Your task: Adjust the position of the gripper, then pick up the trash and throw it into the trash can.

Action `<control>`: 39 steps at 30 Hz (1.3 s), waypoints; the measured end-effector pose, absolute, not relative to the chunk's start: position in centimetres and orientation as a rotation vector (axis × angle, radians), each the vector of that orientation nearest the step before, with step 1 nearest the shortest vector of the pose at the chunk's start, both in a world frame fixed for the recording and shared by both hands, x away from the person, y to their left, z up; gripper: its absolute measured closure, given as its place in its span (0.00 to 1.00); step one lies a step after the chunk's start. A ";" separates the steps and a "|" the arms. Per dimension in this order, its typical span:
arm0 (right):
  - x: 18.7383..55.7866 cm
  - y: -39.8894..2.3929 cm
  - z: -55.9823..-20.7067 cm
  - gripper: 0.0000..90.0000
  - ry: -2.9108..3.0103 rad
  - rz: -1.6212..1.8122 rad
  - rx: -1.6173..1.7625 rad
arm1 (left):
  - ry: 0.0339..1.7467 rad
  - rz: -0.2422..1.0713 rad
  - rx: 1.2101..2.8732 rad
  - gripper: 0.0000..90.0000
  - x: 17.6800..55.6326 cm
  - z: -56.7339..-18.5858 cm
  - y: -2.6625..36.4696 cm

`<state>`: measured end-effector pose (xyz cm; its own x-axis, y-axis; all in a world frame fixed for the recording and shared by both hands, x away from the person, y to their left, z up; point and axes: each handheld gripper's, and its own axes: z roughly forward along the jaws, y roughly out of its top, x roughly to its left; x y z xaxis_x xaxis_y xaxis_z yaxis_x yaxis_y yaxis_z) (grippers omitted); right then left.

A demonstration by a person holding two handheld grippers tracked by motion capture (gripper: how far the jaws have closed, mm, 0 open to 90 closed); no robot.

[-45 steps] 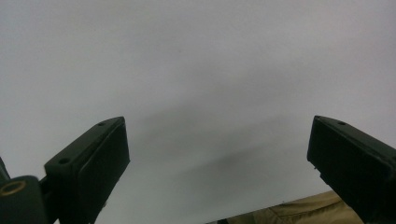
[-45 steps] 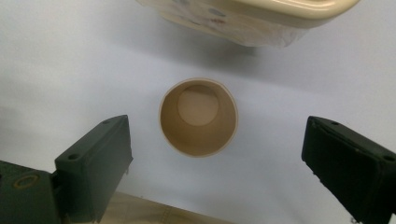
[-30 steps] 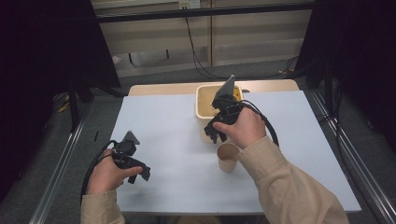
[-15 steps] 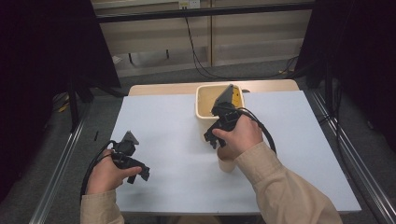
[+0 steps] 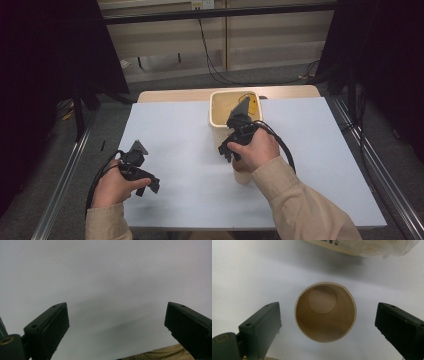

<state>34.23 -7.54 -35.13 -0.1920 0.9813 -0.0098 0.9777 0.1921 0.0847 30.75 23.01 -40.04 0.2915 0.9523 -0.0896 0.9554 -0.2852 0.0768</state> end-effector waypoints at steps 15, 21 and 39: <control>33.5 -8.9 -35.6 0.08 2.349 0.124 1.976 | 1.801 -0.038 2.439 0.06 30.8 -40.3 22.6; 33.2 -8.5 -36.3 0.08 2.370 0.119 1.971 | 1.792 -0.030 2.438 0.06 30.8 -40.1 22.3; 33.1 -8.4 -36.8 0.08 2.381 0.132 1.970 | 1.765 -0.015 2.465 0.06 30.8 -40.0 22.1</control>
<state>33.05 -8.38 -36.79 -0.1881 0.9820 0.0170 0.9779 0.1857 0.0962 30.81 22.15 -39.95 0.3241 0.9433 -0.0721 0.9444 -0.3181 0.0833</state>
